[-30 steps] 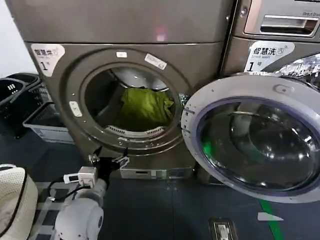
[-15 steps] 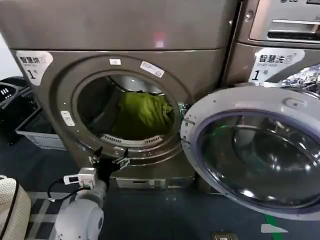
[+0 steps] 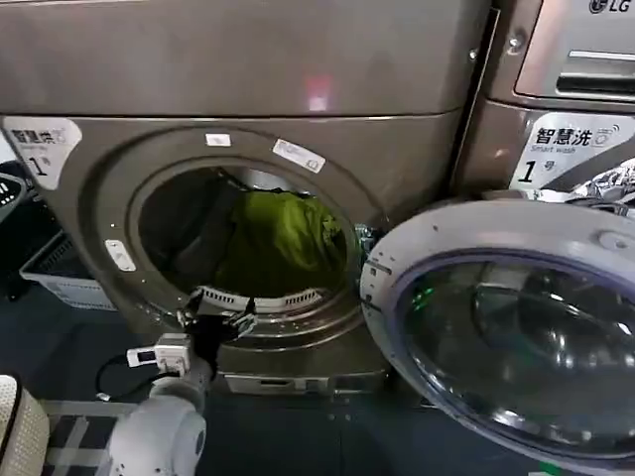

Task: Grasp the clothes from the dryer.

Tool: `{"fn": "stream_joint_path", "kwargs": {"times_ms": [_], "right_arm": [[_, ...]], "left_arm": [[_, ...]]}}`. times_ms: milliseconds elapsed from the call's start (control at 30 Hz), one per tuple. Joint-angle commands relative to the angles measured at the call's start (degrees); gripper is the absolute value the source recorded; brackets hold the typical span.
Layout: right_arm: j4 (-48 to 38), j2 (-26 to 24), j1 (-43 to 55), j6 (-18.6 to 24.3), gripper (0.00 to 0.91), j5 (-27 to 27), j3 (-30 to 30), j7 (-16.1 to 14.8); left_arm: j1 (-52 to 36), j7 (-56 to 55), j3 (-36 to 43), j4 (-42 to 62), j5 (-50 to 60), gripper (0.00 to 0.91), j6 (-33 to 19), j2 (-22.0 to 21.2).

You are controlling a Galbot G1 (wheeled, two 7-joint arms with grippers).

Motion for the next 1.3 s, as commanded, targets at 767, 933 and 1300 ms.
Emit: {"fn": "stream_joint_path", "kwargs": {"times_ms": [767, 933, 1300], "right_arm": [[0.37, 0.3, 0.61, 2.0, 0.907, -1.5, -1.9, 0.04], [0.81, 0.29, 0.93, 1.95, 0.907, -1.6, -2.4, 0.09], [1.57, 0.11, 0.88, 1.89, 0.907, -1.64, -2.99, 0.03]], "left_arm": [[-41.11, -0.97, -0.49, 50.82, 5.1, 0.907, -11.9, -3.26], [-48.53, -0.53, -0.29, 60.72, 5.91, 0.907, -17.16, -4.11], [-50.55, 37.36, -0.17, 61.85, 52.9, 0.907, -18.85, -3.12]]}}
